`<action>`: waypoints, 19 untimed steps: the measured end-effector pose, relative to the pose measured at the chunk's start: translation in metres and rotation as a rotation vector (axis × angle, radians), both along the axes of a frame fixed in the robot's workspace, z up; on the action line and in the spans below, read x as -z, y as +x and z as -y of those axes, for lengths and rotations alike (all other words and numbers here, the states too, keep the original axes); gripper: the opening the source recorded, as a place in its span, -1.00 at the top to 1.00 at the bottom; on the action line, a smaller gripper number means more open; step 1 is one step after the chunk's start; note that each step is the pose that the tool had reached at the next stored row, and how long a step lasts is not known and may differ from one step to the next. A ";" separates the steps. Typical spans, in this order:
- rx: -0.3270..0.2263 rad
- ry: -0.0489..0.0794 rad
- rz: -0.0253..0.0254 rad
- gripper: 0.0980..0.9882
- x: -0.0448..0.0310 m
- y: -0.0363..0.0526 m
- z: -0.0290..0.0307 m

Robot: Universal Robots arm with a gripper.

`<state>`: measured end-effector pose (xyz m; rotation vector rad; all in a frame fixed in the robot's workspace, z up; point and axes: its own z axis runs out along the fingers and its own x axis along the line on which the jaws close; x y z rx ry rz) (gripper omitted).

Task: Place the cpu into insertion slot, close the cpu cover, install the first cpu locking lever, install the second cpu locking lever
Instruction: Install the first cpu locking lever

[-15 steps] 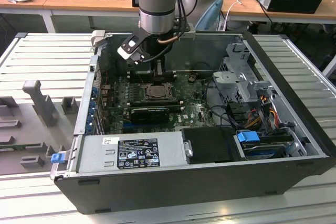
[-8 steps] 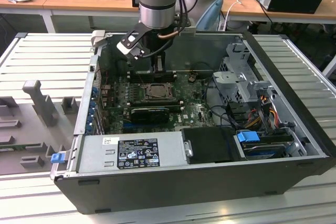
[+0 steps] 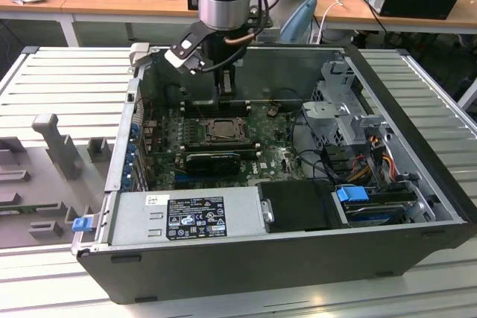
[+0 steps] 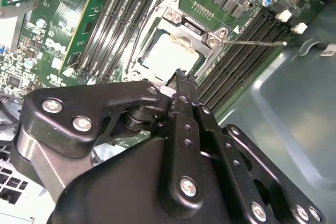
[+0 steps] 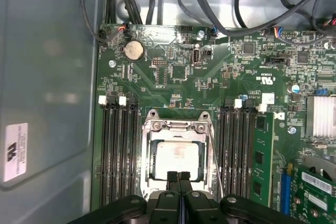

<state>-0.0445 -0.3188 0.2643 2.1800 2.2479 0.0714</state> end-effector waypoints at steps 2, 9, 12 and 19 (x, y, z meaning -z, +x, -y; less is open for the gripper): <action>0.000 0.000 0.0000 0.98 -0.0046 0.0000 0.0000; -0.061 -0.001 -0.0001 0.98 -0.0144 0.0001 -0.0001; -0.115 -0.001 0.0000 0.98 -0.0143 0.0002 -0.0001; -0.271 -0.002 -0.0002 0.98 -0.0131 0.0002 -0.0001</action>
